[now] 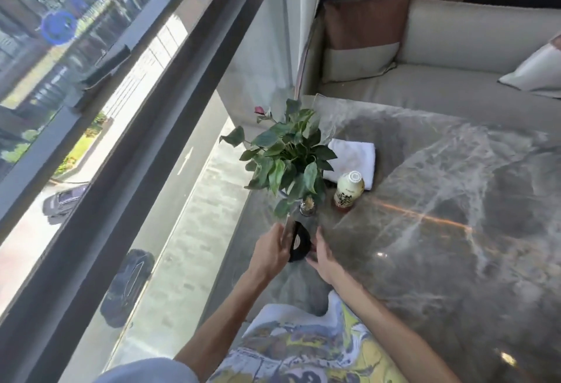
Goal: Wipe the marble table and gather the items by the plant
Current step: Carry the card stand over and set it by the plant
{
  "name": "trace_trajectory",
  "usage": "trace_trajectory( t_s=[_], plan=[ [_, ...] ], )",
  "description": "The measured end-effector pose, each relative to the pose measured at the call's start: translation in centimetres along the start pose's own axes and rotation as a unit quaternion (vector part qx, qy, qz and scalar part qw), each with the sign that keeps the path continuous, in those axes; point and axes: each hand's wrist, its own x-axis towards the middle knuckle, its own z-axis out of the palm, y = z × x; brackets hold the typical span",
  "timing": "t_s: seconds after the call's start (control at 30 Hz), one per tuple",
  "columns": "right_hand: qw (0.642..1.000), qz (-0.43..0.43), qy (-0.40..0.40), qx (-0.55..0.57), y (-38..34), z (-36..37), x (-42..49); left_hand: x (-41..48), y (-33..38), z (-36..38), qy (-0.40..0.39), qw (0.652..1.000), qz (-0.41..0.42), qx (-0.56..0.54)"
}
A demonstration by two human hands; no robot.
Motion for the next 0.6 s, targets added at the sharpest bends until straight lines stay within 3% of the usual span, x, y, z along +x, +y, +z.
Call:
trace_trajectory(
  t_s=[0.13, 0.37, 0.5, 0.6],
  plan=[
    [0.999, 0.012, -0.012, -0.042, 0.1, 0.4, -0.3, 0.9, -1.1, 0.5, -0.03, 1.0, -0.004, -0.001],
    [0.997, -0.005, -0.012, -0.079, 0.3, 0.7, -0.3, 1.3, -2.1, 1.0, -0.018, 0.999, 0.016, -0.022],
    [0.978, -0.103, 0.006, -0.183, 1.2, 0.9, 0.8, 1.3, -2.6, 1.7, -0.018, 0.999, 0.029, -0.02],
    [0.936, -0.176, 0.028, -0.304, 2.6, 0.6, 1.9, 1.6, -2.7, 2.2, -0.025, 0.999, 0.02, -0.02]
  ],
)
